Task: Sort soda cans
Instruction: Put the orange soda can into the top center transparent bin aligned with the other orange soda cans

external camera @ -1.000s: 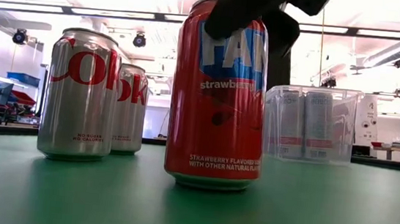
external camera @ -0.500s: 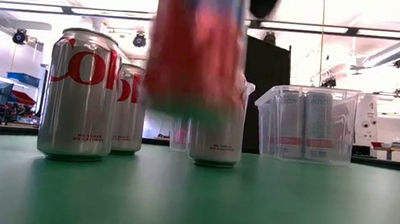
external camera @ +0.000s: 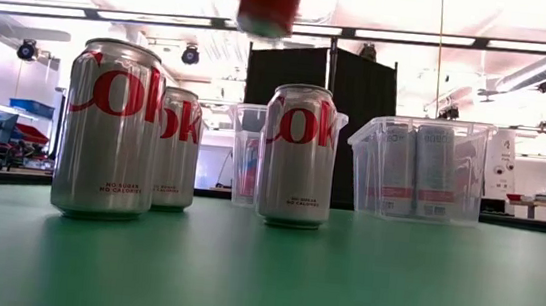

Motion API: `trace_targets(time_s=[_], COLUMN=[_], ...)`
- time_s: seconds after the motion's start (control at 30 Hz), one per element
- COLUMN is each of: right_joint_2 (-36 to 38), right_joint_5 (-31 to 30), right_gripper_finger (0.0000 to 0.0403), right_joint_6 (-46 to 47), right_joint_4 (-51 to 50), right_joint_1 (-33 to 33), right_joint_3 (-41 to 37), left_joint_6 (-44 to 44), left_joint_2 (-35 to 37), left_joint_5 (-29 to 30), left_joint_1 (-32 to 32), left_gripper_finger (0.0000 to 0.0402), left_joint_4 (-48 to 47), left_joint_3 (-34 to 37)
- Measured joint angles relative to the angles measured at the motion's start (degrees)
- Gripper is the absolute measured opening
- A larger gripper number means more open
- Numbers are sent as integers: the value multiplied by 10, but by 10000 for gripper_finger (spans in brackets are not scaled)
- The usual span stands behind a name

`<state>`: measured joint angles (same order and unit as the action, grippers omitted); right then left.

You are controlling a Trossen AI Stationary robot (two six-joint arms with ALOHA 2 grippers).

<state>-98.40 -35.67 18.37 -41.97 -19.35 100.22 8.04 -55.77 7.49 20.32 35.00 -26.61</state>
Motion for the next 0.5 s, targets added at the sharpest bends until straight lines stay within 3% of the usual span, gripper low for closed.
trace_targets(time_s=[0.07,0.2,0.5], right_joint_2=[1,5,3], right_joint_5=[-38,-55,-27], right_gripper_finger=[290,290,290], right_joint_6=[39,78,90], right_joint_4=[-47,-90,-100], right_joint_1=[34,106,235], right_joint_3=[-1,-2,-3], left_joint_6=[0,1,3], left_joint_2=[0,-2,-2], left_joint_5=[0,0,-1], left_joint_1=[1,1,1], left_gripper_finger=[316,316,316], left_joint_4=[0,-1,0], left_joint_3=[0,0,0])
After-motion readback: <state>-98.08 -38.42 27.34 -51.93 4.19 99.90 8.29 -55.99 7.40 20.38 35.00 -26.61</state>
